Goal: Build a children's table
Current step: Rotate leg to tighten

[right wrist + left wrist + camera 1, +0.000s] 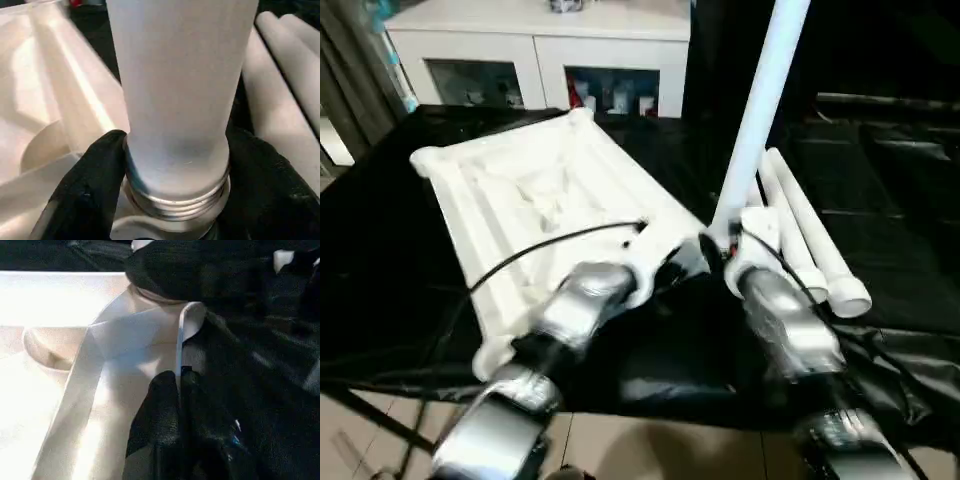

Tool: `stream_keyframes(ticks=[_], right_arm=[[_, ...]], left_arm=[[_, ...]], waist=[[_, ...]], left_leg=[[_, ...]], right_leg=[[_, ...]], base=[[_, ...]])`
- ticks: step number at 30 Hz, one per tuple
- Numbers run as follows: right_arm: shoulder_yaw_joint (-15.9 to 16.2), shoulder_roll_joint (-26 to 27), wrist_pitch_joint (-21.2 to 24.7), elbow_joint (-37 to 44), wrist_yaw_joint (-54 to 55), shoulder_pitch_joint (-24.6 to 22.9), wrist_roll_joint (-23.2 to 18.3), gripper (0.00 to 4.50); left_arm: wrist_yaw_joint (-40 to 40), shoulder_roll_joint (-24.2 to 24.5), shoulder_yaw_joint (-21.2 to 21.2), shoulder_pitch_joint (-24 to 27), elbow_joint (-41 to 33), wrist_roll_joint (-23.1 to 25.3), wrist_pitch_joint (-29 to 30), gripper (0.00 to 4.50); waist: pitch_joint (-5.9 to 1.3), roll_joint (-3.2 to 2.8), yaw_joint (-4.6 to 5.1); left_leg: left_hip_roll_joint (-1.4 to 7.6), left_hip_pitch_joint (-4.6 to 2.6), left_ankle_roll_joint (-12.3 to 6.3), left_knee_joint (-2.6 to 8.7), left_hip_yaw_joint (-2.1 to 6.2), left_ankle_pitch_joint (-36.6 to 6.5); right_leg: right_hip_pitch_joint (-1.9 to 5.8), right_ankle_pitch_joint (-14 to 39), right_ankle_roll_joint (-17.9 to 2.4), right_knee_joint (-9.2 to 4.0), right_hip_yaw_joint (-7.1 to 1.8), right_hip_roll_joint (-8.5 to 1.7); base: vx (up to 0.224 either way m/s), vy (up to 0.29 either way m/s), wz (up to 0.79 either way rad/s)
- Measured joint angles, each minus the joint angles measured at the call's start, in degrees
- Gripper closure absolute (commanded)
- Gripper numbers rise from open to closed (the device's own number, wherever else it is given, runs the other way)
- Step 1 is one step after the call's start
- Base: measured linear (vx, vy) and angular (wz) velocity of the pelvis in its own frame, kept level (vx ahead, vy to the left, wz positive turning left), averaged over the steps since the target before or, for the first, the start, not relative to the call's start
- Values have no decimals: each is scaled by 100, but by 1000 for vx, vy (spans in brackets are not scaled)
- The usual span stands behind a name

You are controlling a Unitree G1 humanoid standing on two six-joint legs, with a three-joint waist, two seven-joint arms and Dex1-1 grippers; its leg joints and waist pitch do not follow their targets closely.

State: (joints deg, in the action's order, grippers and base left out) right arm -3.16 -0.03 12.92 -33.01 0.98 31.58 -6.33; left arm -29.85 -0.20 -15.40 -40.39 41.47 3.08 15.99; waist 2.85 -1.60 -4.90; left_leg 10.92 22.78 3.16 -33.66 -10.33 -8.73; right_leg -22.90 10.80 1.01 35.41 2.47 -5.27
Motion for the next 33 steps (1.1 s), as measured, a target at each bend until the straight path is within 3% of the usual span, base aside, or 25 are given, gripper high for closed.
stream_keyframes(ticks=[4, 6, 11, 14, 21, 27, 33], right_arm=[[-17, 6, -127, -137, -17, 61, 35, 175], [3, 9, -199, -184, -33, 68, 54, 119], [-10, 20, -356, -311, -300, 16, 40, 77], [262, -228, -323, 43, -721, -175, 73, 59], [857, -1421, 385, 1873, -2398, -794, -17, 7], [1183, -2464, 947, 2962, -3712, -1383, -306, 7], [1229, -2566, 1171, 3176, -3974, -1402, -317, 7]], left_arm=[[49, -19, 4, -10, 0, 22, -2, 450], [47, -11, 4, -13, -2, 23, -8, 450], [-139, 106, -7, 1, -24, 22, -130, 450], [-506, 310, -46, 171, -312, 15, -215, 450], [-1645, 1036, -195, 620, -979, -120, -608, 450], [-2406, 1536, -206, 889, -1356, -283, -755, 450], [-2902, 1734, -303, 1085, -1715, -361, -726, 450]], waist=[[-1, 0, 0], [-1, 0, 4], [2, -6, 22], [10, -20, -5], [27, -51, -82], [28, -50, -101], [28, -50, -104]], left_leg=[[0, 5, 0, 8, 0, 0], [-1, 8, -1, 7, -1, 0], [-1, 16, -1, 24, -2, 0], [0, 18, -1, 52, -2, 1], [1, 26, -13, 55, -9, 10], [1, 34, -22, 43, -22, 8], [3, 29, -21, 39, -24, 9]], right_leg=[[6, -12, -6, -30, 1, 1], [6, -13, -6, -35, 0, 1], [-12, -14, -6, -37, 1, 2], [-22, -13, -4, -39, 8, 4], [-22, 4, 18, -53, 5, 3], [-25, 7, 21, -55, -3, -1], [-25, 7, 21, -48, -5, -2]], base=[[0, 0, 0], [0, 0, 0], [0, 0, 0], [0, 0, 0], [0, 0, 0], [0, 0, 0], [0, 0, 0]])
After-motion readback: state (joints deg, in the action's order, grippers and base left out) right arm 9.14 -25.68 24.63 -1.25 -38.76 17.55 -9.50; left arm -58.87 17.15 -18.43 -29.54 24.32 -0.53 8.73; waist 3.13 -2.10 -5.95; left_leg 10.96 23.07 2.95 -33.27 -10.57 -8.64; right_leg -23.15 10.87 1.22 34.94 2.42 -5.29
